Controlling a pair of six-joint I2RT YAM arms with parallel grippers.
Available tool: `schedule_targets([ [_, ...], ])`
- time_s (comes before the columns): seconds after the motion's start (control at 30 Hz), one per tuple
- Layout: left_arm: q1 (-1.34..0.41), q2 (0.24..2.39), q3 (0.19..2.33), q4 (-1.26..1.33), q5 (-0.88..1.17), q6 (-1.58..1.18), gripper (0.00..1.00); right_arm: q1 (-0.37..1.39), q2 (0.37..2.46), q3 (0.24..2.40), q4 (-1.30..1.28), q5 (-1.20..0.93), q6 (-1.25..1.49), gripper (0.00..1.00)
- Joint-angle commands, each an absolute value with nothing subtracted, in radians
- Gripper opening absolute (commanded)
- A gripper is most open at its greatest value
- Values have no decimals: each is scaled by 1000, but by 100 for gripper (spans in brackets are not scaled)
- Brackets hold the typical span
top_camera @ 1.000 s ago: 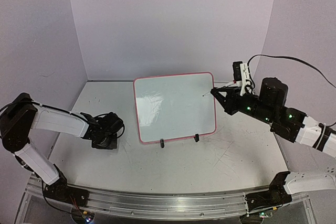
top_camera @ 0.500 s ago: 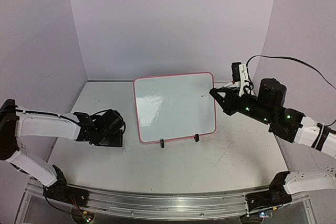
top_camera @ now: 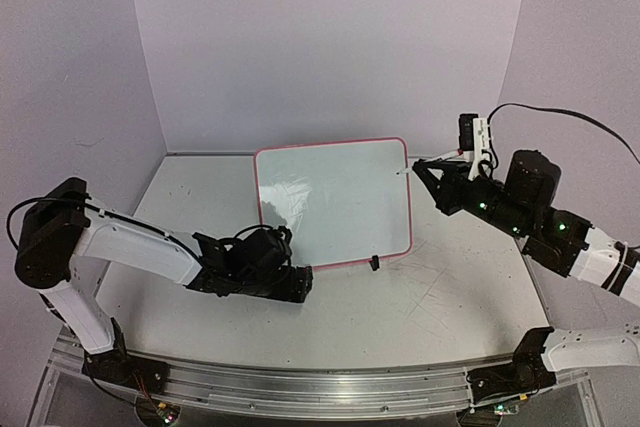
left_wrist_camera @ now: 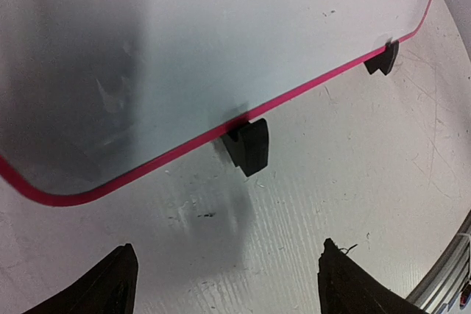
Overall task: Write a sentence on the whiteboard
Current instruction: Move the whiteboard to the center of the board.
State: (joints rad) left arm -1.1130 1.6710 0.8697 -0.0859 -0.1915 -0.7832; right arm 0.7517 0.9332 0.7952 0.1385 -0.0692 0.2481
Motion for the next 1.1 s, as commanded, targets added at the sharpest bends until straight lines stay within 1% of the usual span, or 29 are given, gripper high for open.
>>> schedule_targets([
  [0.0, -1114, 1765, 965, 70, -119, -742, 84, 756, 892, 777, 143, -29, 264, 0],
  [0.1, -1114, 1828, 1011, 77, -104, -727, 81, 757, 891, 775, 141, -28, 273, 0],
  [0.27, -1114, 1898, 1061, 103, -107, -688, 79, 756, 895, 773, 139, -26, 278, 0],
  [0.57, -1122, 1987, 1162, 104, -96, -632, 79, 757, 910, 781, 140, -28, 279, 0],
  [0.67, -1131, 1981, 1170, 102, -86, -626, 81, 757, 923, 785, 140, -23, 280, 0],
  [0.77, -1132, 1921, 1130, 102, -86, -618, 85, 756, 944, 793, 140, -27, 275, 0],
  [0.93, -1130, 1685, 987, 91, -125, -562, 91, 757, 1004, 834, 134, -53, 233, 0],
  [1.07, -1077, 1479, 893, 55, -145, -523, 90, 757, 1068, 880, 131, -82, 184, 0],
])
